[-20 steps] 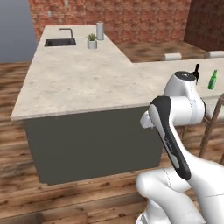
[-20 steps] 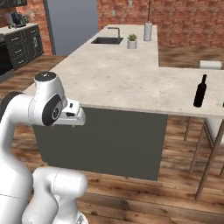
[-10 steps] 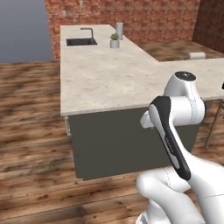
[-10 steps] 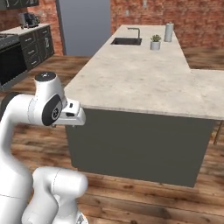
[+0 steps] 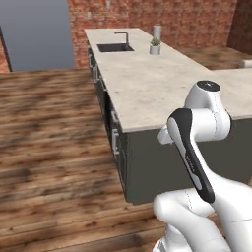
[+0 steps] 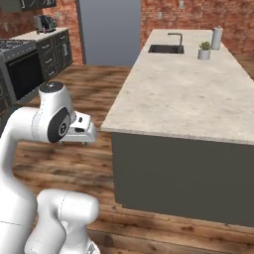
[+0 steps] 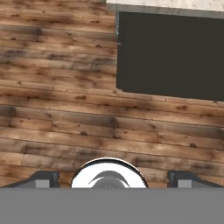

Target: Move the drinks to the dining counter.

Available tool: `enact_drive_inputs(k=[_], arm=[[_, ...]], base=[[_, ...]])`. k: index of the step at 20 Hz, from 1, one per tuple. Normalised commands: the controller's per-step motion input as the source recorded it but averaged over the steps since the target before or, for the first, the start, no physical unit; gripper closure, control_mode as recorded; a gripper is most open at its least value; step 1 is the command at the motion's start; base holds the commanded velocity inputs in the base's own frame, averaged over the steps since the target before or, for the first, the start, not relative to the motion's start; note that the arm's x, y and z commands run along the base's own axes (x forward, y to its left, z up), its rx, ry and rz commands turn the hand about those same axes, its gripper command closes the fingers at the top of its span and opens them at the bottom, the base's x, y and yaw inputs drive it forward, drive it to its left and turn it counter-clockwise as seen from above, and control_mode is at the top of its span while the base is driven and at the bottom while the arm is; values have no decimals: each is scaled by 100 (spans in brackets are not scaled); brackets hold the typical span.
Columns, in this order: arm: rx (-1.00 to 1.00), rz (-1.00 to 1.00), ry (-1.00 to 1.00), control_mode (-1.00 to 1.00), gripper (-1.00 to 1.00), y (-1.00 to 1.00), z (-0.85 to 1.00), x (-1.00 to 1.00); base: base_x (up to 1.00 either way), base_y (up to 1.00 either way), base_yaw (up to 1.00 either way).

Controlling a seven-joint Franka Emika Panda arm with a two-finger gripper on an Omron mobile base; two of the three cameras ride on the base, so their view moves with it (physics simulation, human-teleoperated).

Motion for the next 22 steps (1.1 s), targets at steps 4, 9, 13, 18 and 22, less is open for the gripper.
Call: enact_drive_inputs(k=[4, 9, 13, 18, 22], arm=[[0, 0, 0, 100, -100, 0, 0, 0], [0, 0, 0, 100, -100, 0, 0, 0], [0, 0, 0, 100, -100, 0, 0, 0], [0, 0, 0, 100, -100, 0, 0, 0], [0, 0, 0, 100, -100, 0, 0, 0]], base=[[64, 100, 0], [68, 100, 0], [69, 100, 0], [82, 100, 0], [100, 65, -3]])
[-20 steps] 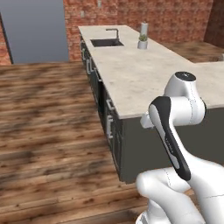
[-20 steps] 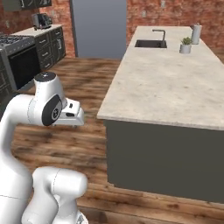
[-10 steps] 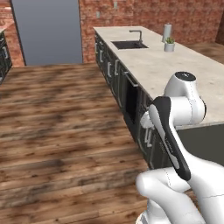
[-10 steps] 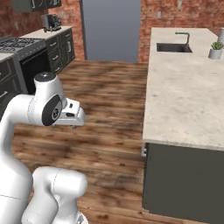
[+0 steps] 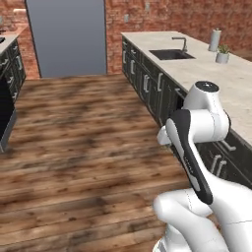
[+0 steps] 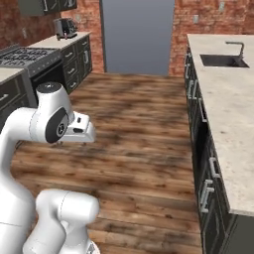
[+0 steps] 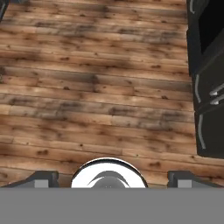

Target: Move the drinks to the dining counter.

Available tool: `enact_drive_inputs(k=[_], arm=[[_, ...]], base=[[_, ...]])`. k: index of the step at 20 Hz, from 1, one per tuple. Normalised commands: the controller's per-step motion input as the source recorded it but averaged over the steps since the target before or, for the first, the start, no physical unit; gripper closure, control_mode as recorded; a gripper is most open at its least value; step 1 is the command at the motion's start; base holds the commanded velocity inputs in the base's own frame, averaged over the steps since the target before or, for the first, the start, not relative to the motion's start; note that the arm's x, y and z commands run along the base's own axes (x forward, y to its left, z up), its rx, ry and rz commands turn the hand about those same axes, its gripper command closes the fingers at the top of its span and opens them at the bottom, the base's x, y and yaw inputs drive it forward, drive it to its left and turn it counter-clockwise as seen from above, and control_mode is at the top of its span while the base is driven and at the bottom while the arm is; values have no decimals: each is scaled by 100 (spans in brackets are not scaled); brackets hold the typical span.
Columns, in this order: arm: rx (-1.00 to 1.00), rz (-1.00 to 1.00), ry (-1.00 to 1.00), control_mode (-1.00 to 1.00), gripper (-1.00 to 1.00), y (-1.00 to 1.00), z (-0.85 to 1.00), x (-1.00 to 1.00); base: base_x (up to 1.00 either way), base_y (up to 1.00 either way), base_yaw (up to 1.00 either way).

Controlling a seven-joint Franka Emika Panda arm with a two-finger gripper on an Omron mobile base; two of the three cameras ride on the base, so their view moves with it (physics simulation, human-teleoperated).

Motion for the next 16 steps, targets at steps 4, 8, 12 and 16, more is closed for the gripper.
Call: enact_drive_inputs(k=[4, 8, 12, 16], arm=[[0, 0, 0, 100, -100, 0, 0, 0], [0, 0, 0, 100, -100, 0, 0, 0], [0, 0, 0, 100, -100, 0, 0, 0], [0, 0, 0, 100, -100, 0, 0, 0]], base=[[100, 40, -1], [100, 31, 0], [100, 22, 0], [100, 40, 0]])
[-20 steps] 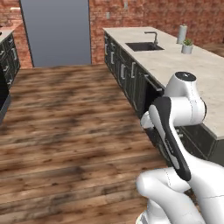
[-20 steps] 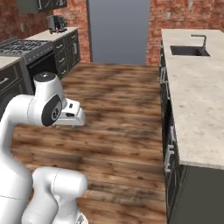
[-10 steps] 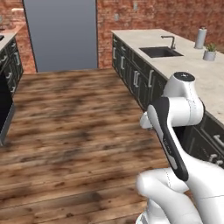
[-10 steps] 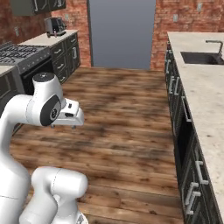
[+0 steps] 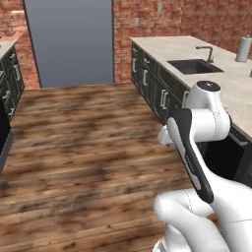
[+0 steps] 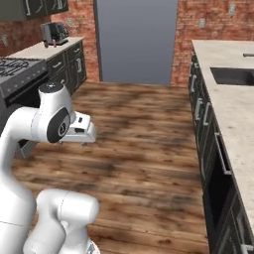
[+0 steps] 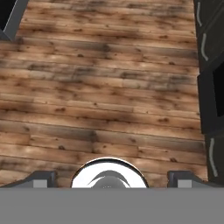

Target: Move the drinks to the dining counter.

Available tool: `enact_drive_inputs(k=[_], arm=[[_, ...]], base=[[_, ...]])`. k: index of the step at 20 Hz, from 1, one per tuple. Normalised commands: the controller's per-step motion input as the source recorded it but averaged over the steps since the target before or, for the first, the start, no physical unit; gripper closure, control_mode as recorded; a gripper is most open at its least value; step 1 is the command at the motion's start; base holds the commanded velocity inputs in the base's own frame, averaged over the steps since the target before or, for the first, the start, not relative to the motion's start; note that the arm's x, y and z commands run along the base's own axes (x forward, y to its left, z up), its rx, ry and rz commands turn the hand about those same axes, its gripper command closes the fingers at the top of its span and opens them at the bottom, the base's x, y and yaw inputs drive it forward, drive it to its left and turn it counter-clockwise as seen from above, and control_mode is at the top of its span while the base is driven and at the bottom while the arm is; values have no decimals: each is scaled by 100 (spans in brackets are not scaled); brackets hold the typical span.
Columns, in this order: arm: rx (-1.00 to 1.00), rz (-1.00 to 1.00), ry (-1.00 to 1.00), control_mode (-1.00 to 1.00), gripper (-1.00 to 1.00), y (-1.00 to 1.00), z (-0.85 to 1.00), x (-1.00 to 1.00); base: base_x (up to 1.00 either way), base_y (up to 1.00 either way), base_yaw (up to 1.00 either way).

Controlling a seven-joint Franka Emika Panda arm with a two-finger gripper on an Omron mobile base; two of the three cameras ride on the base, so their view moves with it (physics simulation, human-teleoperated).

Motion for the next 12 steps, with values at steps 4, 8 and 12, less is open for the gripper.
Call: enact_drive_inputs(k=[4, 8, 12], arm=[[0, 0, 0, 100, -100, 0, 0, 0], [0, 0, 0, 100, -100, 0, 0, 0], [0, 0, 0, 100, -100, 0, 0, 0]], base=[[100, 51, 1], [100, 36, 5], [100, 5, 12]])
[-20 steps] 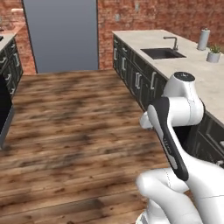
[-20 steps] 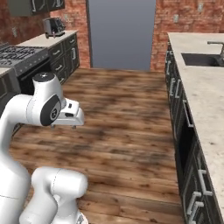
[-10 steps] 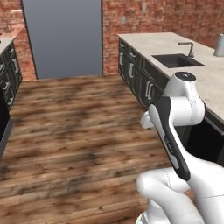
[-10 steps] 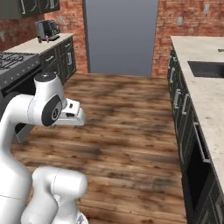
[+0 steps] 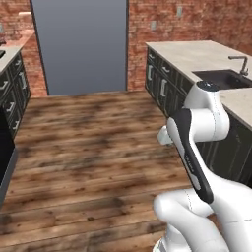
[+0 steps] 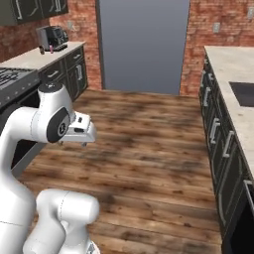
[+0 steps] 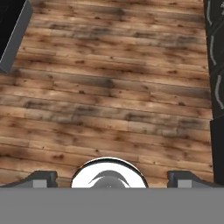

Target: Move the drinks to the dining counter.

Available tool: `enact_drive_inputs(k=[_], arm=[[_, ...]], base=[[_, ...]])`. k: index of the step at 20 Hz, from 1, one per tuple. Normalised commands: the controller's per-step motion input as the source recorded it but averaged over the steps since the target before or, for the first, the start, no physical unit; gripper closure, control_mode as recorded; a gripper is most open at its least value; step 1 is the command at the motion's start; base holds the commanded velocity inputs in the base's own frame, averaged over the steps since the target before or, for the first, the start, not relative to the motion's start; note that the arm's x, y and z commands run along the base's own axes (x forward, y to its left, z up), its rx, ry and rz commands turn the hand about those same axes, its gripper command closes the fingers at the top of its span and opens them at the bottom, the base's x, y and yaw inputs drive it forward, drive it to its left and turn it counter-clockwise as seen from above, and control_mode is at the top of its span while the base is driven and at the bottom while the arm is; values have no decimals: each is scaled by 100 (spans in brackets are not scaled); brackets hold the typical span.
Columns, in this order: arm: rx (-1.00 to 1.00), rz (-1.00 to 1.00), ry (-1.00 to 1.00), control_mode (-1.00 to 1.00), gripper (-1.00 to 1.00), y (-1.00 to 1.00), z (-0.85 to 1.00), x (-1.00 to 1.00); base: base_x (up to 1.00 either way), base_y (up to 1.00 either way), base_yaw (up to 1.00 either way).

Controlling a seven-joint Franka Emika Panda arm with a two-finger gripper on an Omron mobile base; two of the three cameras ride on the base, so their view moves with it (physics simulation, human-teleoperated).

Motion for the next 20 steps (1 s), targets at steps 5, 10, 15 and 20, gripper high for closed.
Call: enact_drive_inputs(k=[5, 10, 15, 20], arm=[[0, 0, 0, 100, -100, 0, 0, 0], [0, 0, 0, 100, -100, 0, 0, 0], [0, 0, 0, 100, -100, 0, 0, 0], [0, 0, 0, 100, -100, 0, 0, 0]], base=[[100, 2, 14], [100, 0, 17], [100, 0, 18], [100, 0, 19]])
